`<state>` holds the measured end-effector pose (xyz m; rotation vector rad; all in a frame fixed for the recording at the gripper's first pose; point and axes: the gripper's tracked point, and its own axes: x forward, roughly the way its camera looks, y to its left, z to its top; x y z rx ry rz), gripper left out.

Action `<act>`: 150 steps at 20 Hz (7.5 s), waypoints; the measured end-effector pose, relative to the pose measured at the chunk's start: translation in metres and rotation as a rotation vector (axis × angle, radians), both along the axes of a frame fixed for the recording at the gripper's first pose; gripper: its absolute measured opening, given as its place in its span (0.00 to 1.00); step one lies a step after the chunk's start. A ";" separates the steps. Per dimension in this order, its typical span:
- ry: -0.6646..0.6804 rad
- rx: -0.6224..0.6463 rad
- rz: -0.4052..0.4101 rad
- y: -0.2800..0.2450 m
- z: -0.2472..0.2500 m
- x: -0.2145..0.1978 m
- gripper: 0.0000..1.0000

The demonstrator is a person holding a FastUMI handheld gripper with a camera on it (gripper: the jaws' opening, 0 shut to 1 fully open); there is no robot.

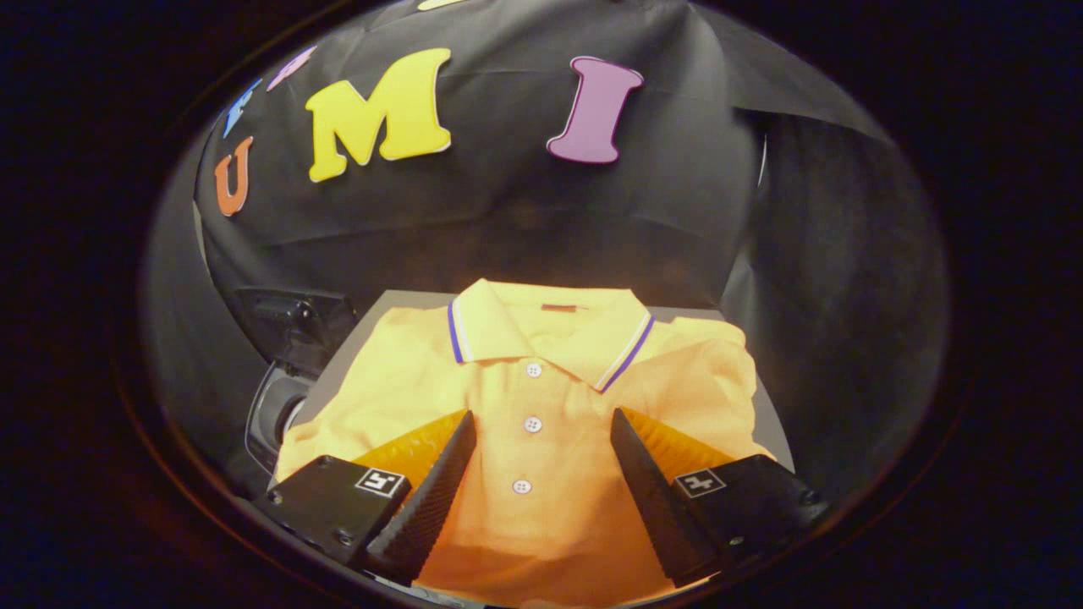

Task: Put the clothes into the washing machine and then close the washing machine lid.

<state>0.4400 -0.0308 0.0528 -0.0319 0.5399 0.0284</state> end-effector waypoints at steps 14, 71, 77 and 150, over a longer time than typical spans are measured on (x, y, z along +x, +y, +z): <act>0.137 0.052 -0.053 0.002 -0.003 -0.001 0.99; -0.214 0.173 0.463 0.328 0.171 -0.105 0.06; -0.147 0.171 0.487 0.386 0.130 -0.111 0.06; 0.155 0.033 0.263 0.421 -0.030 0.037 0.81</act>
